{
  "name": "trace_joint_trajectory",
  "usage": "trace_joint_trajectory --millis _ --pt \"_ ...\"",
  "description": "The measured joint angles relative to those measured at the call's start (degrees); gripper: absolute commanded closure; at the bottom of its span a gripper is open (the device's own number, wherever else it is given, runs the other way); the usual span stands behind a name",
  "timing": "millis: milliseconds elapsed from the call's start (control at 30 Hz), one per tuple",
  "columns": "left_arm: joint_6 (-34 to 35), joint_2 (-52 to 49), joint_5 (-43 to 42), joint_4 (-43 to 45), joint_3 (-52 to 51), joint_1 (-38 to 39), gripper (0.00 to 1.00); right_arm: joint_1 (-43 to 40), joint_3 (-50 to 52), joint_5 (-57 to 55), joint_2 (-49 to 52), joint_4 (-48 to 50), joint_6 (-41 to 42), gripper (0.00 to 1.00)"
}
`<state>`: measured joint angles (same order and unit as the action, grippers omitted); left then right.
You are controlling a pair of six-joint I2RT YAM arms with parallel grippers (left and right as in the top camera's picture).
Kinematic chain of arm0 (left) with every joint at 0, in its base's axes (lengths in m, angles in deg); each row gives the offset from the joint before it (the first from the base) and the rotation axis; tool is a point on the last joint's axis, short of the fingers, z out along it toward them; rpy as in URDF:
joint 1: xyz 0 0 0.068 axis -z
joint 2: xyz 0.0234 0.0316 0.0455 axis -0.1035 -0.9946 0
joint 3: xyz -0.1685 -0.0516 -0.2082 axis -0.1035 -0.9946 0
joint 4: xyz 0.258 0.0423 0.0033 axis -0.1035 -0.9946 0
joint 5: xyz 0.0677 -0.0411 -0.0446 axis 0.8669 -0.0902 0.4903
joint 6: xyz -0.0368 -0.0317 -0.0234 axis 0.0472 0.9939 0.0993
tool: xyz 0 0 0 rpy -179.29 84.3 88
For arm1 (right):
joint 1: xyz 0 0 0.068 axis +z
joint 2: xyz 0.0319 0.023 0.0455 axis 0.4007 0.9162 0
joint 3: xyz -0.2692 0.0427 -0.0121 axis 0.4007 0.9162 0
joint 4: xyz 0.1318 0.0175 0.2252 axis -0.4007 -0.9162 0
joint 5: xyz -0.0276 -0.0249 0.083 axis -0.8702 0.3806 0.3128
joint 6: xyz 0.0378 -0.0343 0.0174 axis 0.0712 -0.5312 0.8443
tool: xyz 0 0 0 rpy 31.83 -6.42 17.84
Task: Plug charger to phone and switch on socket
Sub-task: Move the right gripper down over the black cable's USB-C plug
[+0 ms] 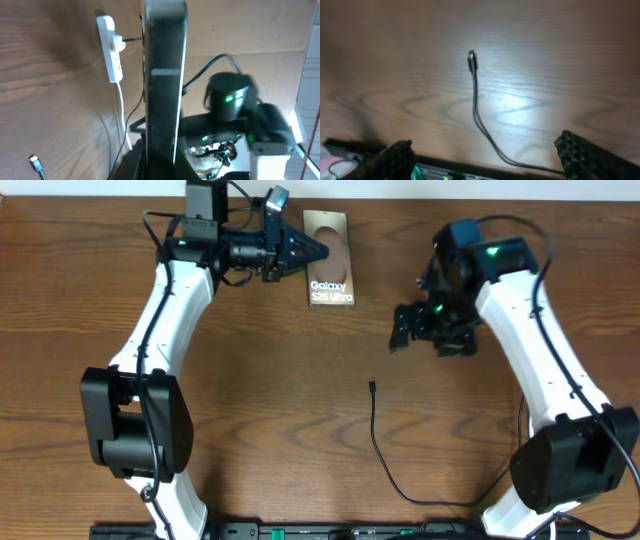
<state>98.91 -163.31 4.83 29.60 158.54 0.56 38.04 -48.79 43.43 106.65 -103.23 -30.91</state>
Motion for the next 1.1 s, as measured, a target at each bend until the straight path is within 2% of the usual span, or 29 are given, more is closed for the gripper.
trace_joint_trajectory --millis 67,133,467,567,933,1100 --pt "0.0 0.0 0.2 -0.4 0.0 -0.8 0.93 1.4 3.1 1.2 0.1 3.1 0.0 0.17" --pt "0.0 0.0 0.4 -1.5 0.0 -1.2 0.93 2.8 5.5 1.7 0.2 5.4 0.0 0.23" --pt "-0.7 -2.0 -0.7 -6.1 0.0 -1.4 0.93 8.1 15.4 -1.7 0.2 15.7 6.7 0.25" --pt "-1.5 -2.1 -1.0 -6.1 0.0 -1.4 0.93 9.1 17.5 -2.1 0.2 19.0 7.4 0.32" --pt "-3.0 -2.1 -1.8 -6.0 0.0 -1.4 0.93 13.5 21.6 -6.8 0.2 27.1 10.6 0.28" --pt "-3.3 -2.1 -1.9 -6.0 0.0 -1.4 0.93 13.9 24.3 -9.2 0.2 30.8 12.2 0.41"
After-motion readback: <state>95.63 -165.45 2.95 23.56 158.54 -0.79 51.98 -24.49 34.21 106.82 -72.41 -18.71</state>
